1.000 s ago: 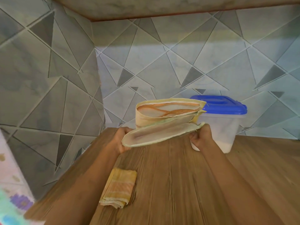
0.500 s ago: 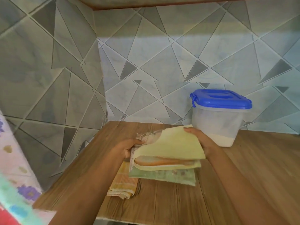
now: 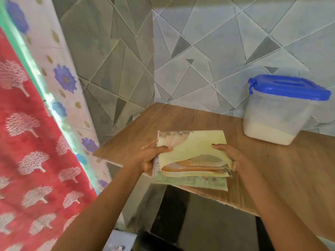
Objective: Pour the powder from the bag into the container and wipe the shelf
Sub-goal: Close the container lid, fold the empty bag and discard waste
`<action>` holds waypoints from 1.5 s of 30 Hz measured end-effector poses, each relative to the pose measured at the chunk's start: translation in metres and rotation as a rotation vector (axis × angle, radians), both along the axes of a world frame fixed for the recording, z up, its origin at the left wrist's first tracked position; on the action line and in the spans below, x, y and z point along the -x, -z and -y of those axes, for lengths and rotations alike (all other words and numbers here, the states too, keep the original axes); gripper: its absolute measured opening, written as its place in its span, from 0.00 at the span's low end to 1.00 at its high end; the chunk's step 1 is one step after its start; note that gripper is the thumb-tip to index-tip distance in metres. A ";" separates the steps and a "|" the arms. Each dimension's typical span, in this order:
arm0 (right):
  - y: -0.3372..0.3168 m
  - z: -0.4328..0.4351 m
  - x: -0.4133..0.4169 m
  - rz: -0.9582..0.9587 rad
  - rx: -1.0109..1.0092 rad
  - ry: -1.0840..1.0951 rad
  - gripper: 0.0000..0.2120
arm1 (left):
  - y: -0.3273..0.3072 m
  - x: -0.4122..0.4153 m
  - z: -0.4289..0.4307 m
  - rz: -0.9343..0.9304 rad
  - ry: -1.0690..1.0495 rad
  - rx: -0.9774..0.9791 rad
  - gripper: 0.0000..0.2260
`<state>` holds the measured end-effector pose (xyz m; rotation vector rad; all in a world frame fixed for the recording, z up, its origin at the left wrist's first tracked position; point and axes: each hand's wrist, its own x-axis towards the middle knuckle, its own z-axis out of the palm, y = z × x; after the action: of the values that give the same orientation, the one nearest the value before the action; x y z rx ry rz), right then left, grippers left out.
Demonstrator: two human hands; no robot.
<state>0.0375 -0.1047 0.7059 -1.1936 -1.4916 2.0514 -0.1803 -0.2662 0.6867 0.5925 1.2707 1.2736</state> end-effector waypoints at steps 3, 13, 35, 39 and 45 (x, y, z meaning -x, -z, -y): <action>0.020 0.042 0.009 0.048 0.052 -0.101 0.05 | 0.018 -0.012 0.061 0.017 -0.202 -0.017 0.29; 0.119 0.213 0.054 0.117 0.173 -0.358 0.14 | 0.095 -0.046 0.283 0.076 -0.563 0.246 0.26; 0.428 0.438 0.220 0.595 0.376 -0.131 0.14 | 0.362 0.178 0.494 0.117 -1.066 0.564 0.14; 0.522 0.444 0.251 0.732 0.270 -0.085 0.20 | 0.436 0.203 0.494 0.139 -1.124 0.578 0.14; 0.655 0.457 0.299 0.818 0.187 0.001 0.30 | 0.535 0.224 0.497 0.130 -1.125 0.554 0.16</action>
<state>-0.2614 -0.5618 0.0507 -2.2890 -1.6040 1.8028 -0.4048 -0.7632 0.1519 -0.7112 1.8175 1.6662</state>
